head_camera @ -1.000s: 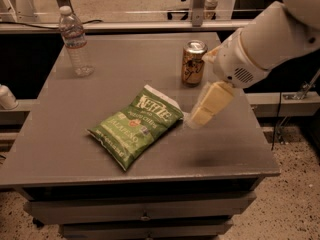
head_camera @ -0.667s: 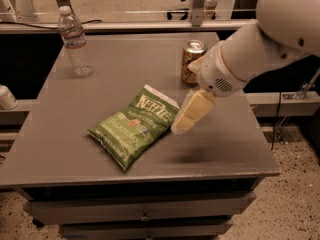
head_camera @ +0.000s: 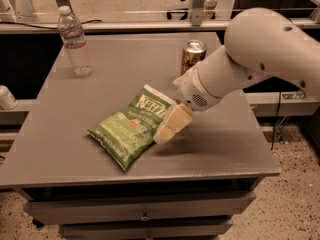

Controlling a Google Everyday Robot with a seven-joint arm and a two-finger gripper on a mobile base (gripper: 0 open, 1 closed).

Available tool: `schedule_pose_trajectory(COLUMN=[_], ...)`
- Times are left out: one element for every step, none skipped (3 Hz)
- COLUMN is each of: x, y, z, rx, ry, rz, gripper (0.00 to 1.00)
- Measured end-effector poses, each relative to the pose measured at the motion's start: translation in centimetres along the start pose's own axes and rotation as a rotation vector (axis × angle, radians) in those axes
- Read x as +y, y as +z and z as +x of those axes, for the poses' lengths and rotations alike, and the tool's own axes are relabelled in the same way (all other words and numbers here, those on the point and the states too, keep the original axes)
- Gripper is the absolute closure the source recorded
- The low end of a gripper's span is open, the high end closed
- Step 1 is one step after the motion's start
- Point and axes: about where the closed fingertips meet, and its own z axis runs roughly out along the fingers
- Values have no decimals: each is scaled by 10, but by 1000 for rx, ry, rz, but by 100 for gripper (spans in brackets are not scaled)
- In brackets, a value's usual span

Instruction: Move green jalapeno chip bag near water bottle

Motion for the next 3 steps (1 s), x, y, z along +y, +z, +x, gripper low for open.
schedule_pose_trajectory(x=[0, -2, -6], y=[16, 20, 19], z=[1, 2, 2], rx=[-10, -16, -20], ry=[19, 35, 46], rz=[-13, -14, -7], gripper=[19, 41, 65])
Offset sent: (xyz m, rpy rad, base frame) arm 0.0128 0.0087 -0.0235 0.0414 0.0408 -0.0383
